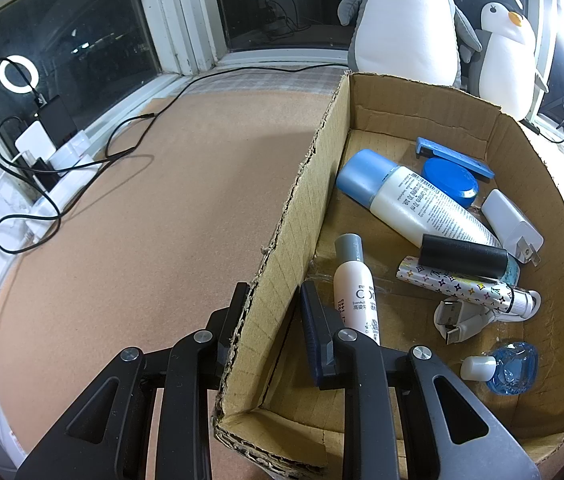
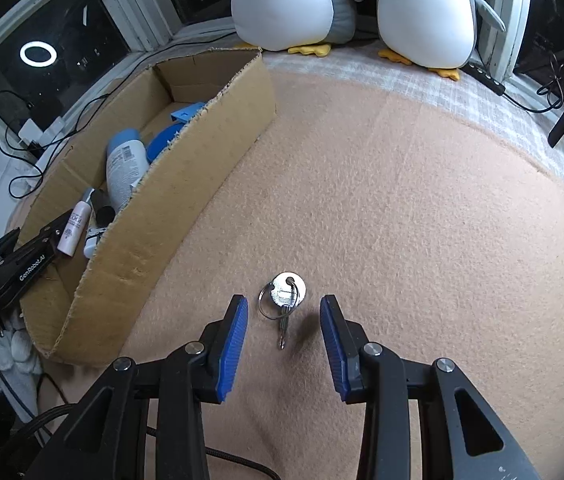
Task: Organize rigid objects
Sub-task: 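Move the right gripper to the key ring and pinch it, then carry the key ring into the box and open the right gripper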
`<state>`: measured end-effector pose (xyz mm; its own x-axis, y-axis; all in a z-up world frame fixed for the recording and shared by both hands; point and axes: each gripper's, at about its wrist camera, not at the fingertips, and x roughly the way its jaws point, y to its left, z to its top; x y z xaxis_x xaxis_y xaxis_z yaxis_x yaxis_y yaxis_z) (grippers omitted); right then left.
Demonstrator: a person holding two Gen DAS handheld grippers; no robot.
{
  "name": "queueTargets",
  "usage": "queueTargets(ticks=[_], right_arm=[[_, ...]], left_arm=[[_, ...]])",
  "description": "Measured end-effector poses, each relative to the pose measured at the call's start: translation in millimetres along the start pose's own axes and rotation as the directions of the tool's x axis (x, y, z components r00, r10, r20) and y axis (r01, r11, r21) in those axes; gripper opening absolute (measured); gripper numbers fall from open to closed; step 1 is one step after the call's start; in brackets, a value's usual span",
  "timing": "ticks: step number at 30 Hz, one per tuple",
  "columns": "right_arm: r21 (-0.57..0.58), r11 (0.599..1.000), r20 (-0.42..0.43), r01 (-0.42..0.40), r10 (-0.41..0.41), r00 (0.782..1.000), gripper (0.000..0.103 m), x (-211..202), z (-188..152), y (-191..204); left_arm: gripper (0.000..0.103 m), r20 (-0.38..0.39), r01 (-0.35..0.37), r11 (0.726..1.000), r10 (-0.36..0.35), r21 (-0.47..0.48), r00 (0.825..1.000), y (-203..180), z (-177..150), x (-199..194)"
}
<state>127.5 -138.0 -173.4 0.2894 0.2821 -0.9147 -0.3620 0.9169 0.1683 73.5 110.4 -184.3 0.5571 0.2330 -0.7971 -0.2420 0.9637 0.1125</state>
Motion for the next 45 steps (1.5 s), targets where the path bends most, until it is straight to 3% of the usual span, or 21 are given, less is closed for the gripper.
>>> queueTargets(ticks=[7, 9, 15, 26, 45], right_arm=[[0.006, 1.000, 0.008, 0.007, -0.008, 1.000, 0.033, 6, 2, 2], [-0.003, 1.000, 0.010, 0.022, -0.022, 1.000, 0.023, 7, 3, 4], [-0.023, 0.999, 0.015, 0.029, -0.029, 0.999, 0.013, 8, 4, 6], [-0.050, 0.998, 0.053, 0.028, -0.025, 0.998, 0.005, 0, 2, 10], [-0.065, 0.998, 0.113, 0.022, -0.014, 0.993, 0.004, -25, 6, 16]], left_arm=[[0.022, 0.000, 0.000, 1.000, 0.000, 0.000, 1.000, 0, 0, 0], [0.022, 0.000, 0.000, 1.000, 0.000, 0.000, 1.000, 0, 0, 0], [0.022, 0.000, 0.000, 1.000, 0.000, 0.000, 1.000, 0, 0, 0], [0.022, 0.001, 0.001, 1.000, -0.001, -0.001, 1.000, 0, 0, 0], [0.022, 0.001, 0.001, 1.000, -0.001, 0.000, 1.000, 0, 0, 0]])
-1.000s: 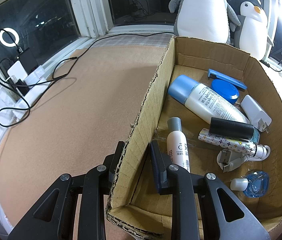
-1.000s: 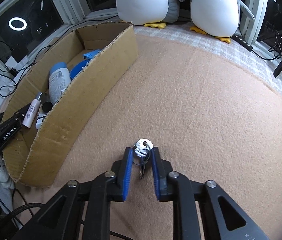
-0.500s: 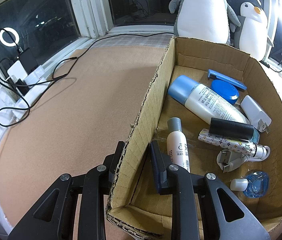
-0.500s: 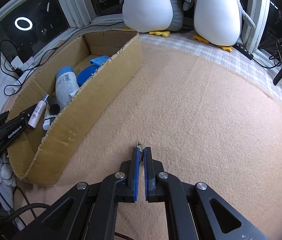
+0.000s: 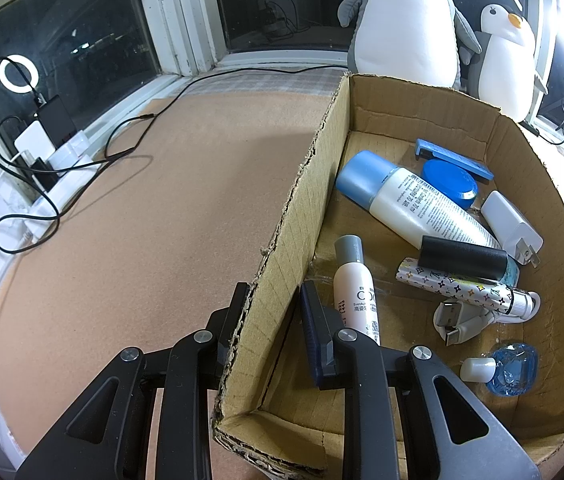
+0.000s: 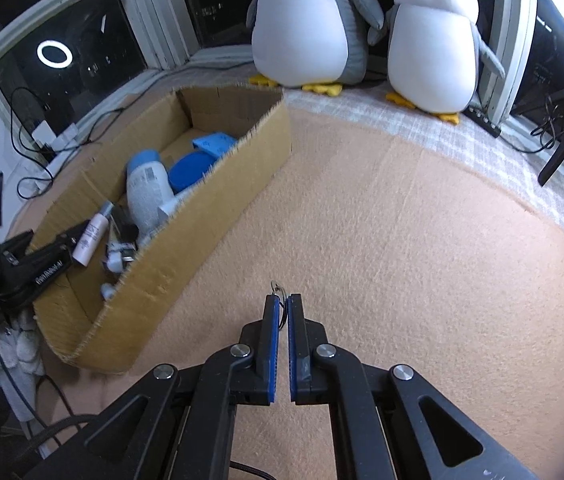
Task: Organize rigid objects
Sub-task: 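Carry the key ring into the box and open the right gripper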
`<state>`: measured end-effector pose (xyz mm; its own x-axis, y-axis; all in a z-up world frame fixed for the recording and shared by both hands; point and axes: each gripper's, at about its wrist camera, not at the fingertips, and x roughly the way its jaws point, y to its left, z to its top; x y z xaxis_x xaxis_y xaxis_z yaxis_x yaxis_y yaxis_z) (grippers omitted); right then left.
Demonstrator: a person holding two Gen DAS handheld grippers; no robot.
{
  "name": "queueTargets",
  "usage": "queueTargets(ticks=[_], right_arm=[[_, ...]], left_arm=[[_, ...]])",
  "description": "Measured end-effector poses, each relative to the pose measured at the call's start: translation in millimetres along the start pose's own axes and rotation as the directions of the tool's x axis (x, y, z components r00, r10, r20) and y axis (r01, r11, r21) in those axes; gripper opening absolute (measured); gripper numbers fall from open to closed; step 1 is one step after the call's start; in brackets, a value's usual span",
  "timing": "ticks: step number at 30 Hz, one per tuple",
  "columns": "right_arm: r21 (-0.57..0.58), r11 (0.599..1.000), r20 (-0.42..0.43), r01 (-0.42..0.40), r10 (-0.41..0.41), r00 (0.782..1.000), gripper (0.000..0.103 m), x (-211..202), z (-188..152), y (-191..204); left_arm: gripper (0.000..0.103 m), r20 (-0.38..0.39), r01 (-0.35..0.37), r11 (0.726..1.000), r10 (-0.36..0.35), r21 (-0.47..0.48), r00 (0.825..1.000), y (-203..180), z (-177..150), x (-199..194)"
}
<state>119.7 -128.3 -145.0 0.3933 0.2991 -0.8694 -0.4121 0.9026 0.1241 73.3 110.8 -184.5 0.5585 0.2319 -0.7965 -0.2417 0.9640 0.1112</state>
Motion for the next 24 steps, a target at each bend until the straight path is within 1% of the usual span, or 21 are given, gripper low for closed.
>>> queueTargets(ticks=[3, 8, 16, 20, 24], right_arm=[[-0.002, 1.000, 0.029, -0.012, 0.012, 1.000, 0.004, -11, 9, 4], [-0.017, 0.998, 0.076, -0.061, 0.062, 0.995, 0.004, -28, 28, 17], [-0.073, 0.988, 0.126, -0.139, 0.147, 0.981, 0.004, -36, 61, 52], [-0.116, 0.979, 0.129, -0.168, 0.183, 0.975, 0.004, -31, 72, 77], [-0.148, 0.971, 0.098, -0.188, 0.204, 0.974, 0.004, -17, 74, 96]], left_arm=[[0.022, 0.000, 0.000, 1.000, 0.000, 0.000, 1.000, 0, 0, 0], [0.022, 0.000, 0.001, 1.000, -0.001, -0.002, 1.000, 0, 0, 0], [0.022, 0.000, 0.003, 1.000, -0.003, -0.007, 1.000, -3, 3, 2], [0.022, 0.000, 0.005, 1.000, -0.005, -0.009, 1.000, -4, 4, 2], [0.022, -0.001, 0.006, 1.000, -0.006, -0.011, 1.000, -4, 4, 3]])
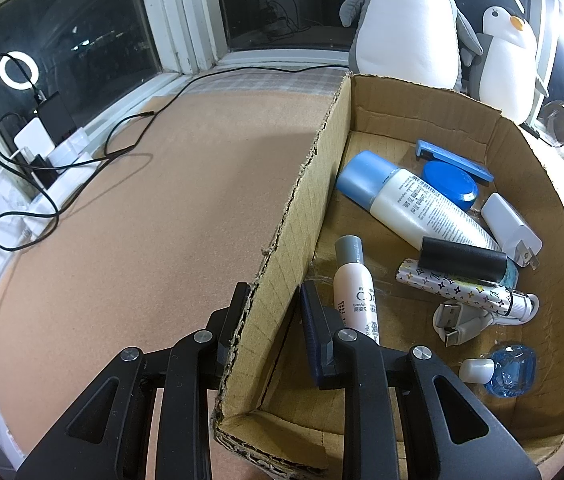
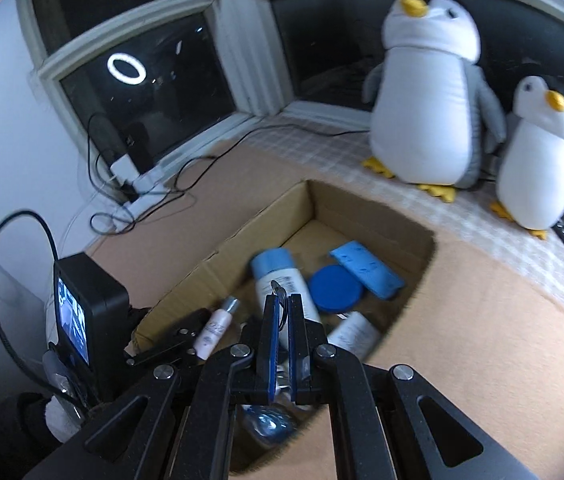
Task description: Organize rigid objects
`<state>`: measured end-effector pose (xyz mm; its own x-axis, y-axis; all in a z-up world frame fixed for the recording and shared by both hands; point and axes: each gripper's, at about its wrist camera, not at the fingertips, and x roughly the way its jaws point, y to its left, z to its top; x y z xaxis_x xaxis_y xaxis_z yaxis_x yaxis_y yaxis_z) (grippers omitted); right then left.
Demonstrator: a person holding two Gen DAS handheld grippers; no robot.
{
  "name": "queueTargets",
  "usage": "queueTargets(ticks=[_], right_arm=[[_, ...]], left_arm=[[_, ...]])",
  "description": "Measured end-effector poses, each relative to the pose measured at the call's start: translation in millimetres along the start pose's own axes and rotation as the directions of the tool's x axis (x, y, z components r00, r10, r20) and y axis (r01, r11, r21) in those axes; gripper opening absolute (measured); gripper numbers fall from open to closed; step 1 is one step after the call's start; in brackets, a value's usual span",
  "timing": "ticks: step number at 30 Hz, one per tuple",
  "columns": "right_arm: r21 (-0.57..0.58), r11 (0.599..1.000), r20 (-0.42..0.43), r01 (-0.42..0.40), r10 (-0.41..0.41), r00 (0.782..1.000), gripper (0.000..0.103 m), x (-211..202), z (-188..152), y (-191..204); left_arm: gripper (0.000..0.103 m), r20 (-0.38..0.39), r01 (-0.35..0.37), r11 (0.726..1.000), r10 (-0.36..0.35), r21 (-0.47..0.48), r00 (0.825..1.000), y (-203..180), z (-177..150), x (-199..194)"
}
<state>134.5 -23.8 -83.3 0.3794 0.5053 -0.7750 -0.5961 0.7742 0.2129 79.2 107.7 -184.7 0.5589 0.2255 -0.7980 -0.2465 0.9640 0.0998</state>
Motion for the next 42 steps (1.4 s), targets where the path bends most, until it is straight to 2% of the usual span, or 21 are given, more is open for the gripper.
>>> queueTargets(ticks=[4, 7, 11, 12, 18, 21, 25, 28, 30, 33, 37, 42], right_arm=[[-0.025, 0.999, -0.043, -0.027, 0.026, 0.999, 0.004, 14, -2, 9], [-0.036, 0.999, -0.048, -0.009, 0.007, 0.999, 0.008, 17, -5, 13], [-0.040, 0.999, -0.046, -0.001, -0.001, 0.999, 0.030, 14, -9, 14], [-0.041, 0.999, -0.045, 0.002, -0.003, 0.999, 0.033, 13, -10, 14], [-0.012, 1.000, -0.038, 0.017, -0.017, 0.999, 0.035, 3, -15, 12], [0.011, 0.999, -0.023, 0.042, -0.041, 0.999, 0.045, -6, -20, 9], [0.047, 0.997, -0.008, 0.068, -0.067, 0.998, 0.049, -22, -27, 4], [0.070, 0.993, 0.010, 0.096, -0.097, 0.995, 0.053, -35, -32, 0], [0.091, 0.989, 0.024, 0.114, -0.117, 0.993, 0.060, -45, -35, -2], [0.112, 0.983, 0.039, 0.144, -0.149, 0.988, 0.061, -58, -39, -4], [0.140, 0.974, 0.062, 0.175, -0.185, 0.981, 0.066, -77, -46, -7], [0.177, 0.959, 0.095, 0.222, -0.242, 0.966, 0.072, -101, -55, -12]], left_arm=[[0.022, -0.001, 0.003, 1.000, -0.003, -0.002, 1.000, 2, -1, 0], [0.022, -0.002, 0.004, 1.000, -0.004, -0.002, 1.000, 2, -1, 0], [0.022, -0.004, 0.006, 1.000, -0.006, 0.000, 1.000, 2, -1, -1], [0.022, -0.005, 0.007, 1.000, -0.007, -0.001, 1.000, 3, -1, -1], [0.022, -0.010, 0.014, 1.000, -0.014, 0.002, 1.000, 5, 1, -6], [0.029, 0.019, 0.003, 1.000, -0.004, 0.009, 1.000, 5, 2, -17], [0.050, 0.064, 0.008, 1.000, -0.010, 0.027, 0.998, -1, 5, -41], [0.054, 0.088, 0.019, 0.999, -0.022, 0.037, 0.996, -6, 6, -57], [0.060, 0.099, 0.032, 0.999, -0.036, 0.041, 0.994, -9, 7, -69], [0.060, 0.115, 0.045, 0.998, -0.051, 0.048, 0.992, -12, 7, -88], [0.071, 0.144, 0.059, 0.997, -0.067, 0.057, 0.987, -17, 8, -116], [0.072, 0.182, 0.063, 0.996, -0.074, 0.065, 0.981, -20, 11, -142]])
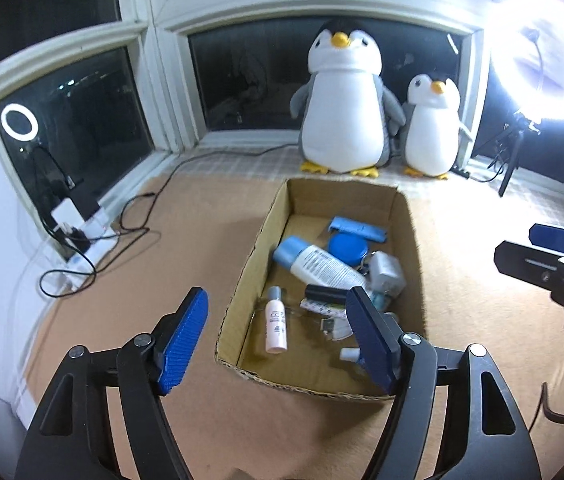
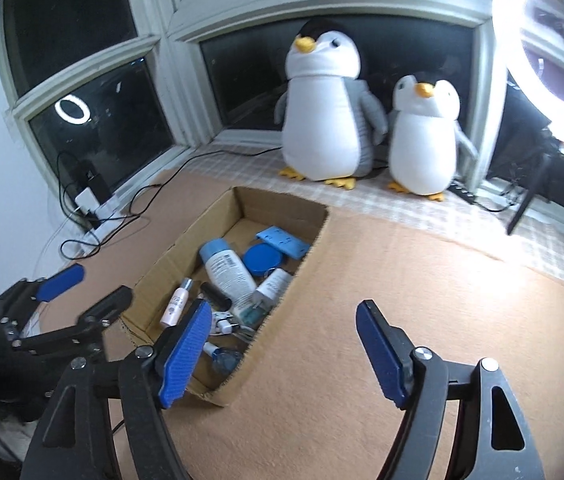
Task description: Organize rigid objects
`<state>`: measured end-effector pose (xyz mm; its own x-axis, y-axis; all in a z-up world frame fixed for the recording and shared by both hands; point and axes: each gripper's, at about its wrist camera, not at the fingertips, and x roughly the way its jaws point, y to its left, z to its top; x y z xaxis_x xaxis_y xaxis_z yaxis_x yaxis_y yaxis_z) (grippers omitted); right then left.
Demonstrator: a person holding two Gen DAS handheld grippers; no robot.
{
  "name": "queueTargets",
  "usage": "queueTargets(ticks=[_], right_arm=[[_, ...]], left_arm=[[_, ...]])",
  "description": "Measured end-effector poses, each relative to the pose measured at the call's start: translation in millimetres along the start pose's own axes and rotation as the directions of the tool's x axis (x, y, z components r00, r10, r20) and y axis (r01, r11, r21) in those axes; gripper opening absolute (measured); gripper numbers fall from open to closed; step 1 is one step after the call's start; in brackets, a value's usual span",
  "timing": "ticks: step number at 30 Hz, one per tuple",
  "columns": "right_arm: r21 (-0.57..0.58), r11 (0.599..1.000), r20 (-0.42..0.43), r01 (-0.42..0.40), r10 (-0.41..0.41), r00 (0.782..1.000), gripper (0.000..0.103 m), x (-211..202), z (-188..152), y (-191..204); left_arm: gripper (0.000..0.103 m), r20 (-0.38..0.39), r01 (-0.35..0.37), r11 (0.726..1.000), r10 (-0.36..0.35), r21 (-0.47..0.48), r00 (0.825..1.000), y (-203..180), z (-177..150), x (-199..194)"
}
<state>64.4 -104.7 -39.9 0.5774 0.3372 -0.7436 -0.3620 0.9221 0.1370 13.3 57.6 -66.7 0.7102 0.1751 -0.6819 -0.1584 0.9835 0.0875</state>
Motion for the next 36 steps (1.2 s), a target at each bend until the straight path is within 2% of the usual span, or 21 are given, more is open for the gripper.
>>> queueTargets(ticks=[3, 15, 36], right_arm=[[0.012, 0.999, 0.018, 0.034, -0.034, 0.999, 0.075, -11, -3, -4], [0.044, 0.992, 0.074, 0.114, -0.117, 0.990, 0.083, -40, -14, -7], [0.041, 0.991, 0.070, 0.126, -0.129, 0.989, 0.083, -42, -15, -5]], left_arm=[[0.080, 0.019, 0.008, 1.000, -0.008, -0.001, 1.000, -1, 4, -13], [0.081, 0.039, 0.035, 0.999, -0.034, -0.013, 0.999, -6, 6, -39], [0.081, 0.031, 0.052, 0.998, -0.051, -0.021, 0.998, -8, 7, -41]])
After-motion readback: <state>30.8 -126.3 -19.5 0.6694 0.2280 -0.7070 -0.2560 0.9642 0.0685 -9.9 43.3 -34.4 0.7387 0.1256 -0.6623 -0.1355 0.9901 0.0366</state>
